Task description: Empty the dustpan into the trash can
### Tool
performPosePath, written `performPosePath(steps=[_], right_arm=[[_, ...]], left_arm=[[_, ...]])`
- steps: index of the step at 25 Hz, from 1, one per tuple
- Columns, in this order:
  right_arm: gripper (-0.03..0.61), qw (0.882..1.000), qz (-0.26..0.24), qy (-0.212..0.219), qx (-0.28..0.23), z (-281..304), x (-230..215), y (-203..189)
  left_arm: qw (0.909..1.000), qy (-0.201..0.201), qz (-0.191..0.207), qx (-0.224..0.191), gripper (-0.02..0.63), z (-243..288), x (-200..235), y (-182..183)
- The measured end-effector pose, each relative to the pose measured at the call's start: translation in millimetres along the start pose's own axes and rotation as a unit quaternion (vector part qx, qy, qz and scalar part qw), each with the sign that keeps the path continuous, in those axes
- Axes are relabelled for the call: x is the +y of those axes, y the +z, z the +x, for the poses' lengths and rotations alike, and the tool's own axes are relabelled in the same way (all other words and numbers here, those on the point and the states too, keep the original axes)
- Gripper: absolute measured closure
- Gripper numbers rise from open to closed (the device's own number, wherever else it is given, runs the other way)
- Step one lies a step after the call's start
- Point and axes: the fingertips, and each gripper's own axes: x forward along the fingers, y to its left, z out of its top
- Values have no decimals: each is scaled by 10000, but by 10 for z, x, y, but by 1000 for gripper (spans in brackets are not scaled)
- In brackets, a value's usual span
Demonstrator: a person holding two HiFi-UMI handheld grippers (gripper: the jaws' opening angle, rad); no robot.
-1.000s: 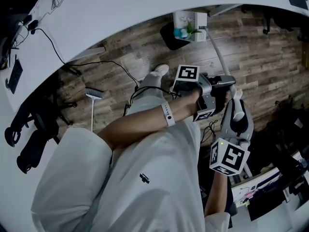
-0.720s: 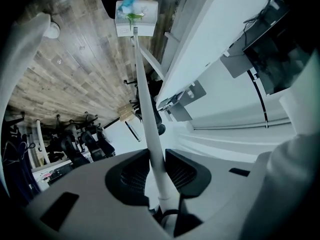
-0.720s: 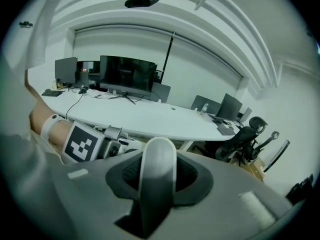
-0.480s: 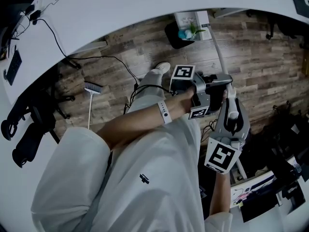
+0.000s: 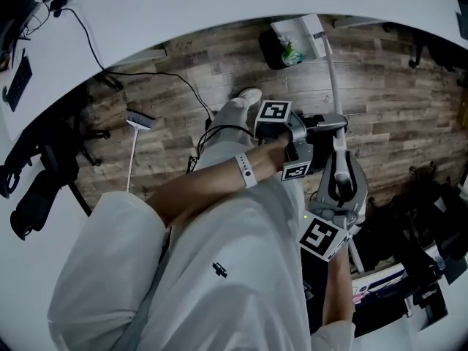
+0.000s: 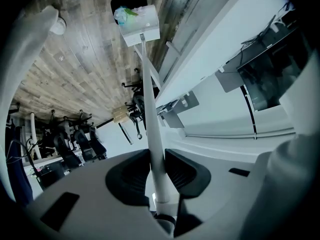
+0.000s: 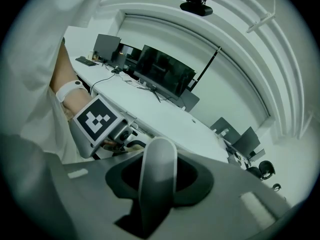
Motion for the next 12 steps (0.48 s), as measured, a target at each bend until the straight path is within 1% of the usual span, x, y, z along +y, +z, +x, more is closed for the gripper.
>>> performPosePath(steps=[3,8,12], right_arm=[[465,9999,-105,55,-43,13,7,-15],[465,9996,-247,89,-102,3,155,65],[465,9996,-218,72,-138,-38,78,50]], left_arm=[[10000,-79,-4,-42,514,6,4,21],[9998,-166,0,-57,515,-155,-35,32],[9999,-134,8,-21,515,-73,-23,-24]])
